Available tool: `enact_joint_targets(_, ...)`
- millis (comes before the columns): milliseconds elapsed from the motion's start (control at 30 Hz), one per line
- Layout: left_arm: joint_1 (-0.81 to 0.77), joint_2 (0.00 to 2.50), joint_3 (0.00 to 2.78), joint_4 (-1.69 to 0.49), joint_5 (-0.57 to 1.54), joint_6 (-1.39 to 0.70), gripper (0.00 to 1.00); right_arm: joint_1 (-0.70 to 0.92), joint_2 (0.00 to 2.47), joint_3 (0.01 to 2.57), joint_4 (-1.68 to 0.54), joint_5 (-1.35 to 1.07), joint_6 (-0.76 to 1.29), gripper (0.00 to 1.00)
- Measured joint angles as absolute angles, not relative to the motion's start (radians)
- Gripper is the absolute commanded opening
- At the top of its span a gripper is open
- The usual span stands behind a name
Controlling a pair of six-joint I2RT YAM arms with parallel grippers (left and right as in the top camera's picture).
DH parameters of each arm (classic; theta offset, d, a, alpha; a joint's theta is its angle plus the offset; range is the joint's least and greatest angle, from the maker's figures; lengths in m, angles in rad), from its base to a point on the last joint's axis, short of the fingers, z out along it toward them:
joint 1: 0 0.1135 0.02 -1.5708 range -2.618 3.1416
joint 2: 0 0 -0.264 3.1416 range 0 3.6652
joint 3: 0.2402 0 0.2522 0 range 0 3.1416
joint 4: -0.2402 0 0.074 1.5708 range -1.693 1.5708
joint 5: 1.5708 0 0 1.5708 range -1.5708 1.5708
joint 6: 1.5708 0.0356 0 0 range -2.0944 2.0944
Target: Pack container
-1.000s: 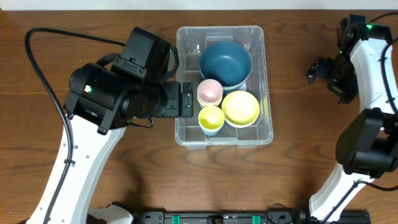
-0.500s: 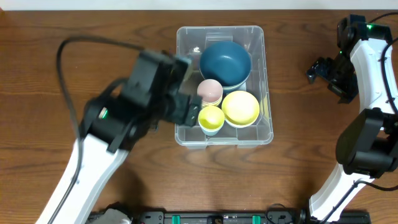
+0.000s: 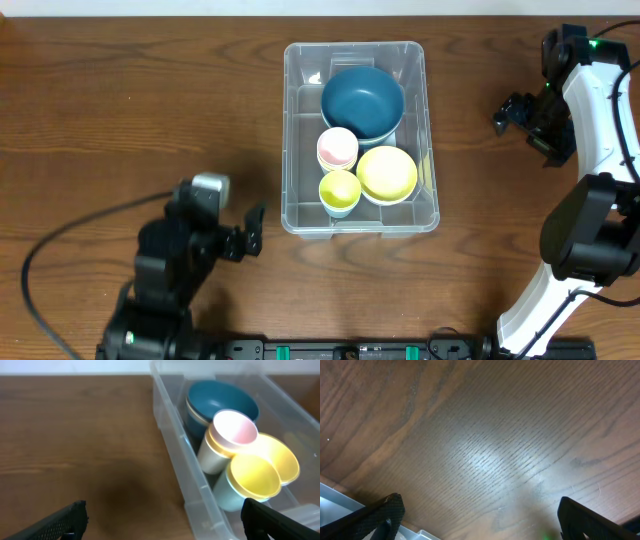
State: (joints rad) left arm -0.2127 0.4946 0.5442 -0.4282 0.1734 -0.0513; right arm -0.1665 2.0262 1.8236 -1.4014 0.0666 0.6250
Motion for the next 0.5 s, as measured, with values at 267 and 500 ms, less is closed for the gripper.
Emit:
enact_joint_targets(267, -0.141, 0.220, 0.351, -0.364, 0.181, -0.051, 0.98, -0.167, 2.026, 1.824, -1.402, 0.067, 0.625, 0.99)
enact_joint_targets(500, -0.085, 0.084, 0.271, -0.355, 0.181, -0.051, 0.98, -0.167, 2.026, 1.824, -1.402, 0.067, 0.625, 0.99)
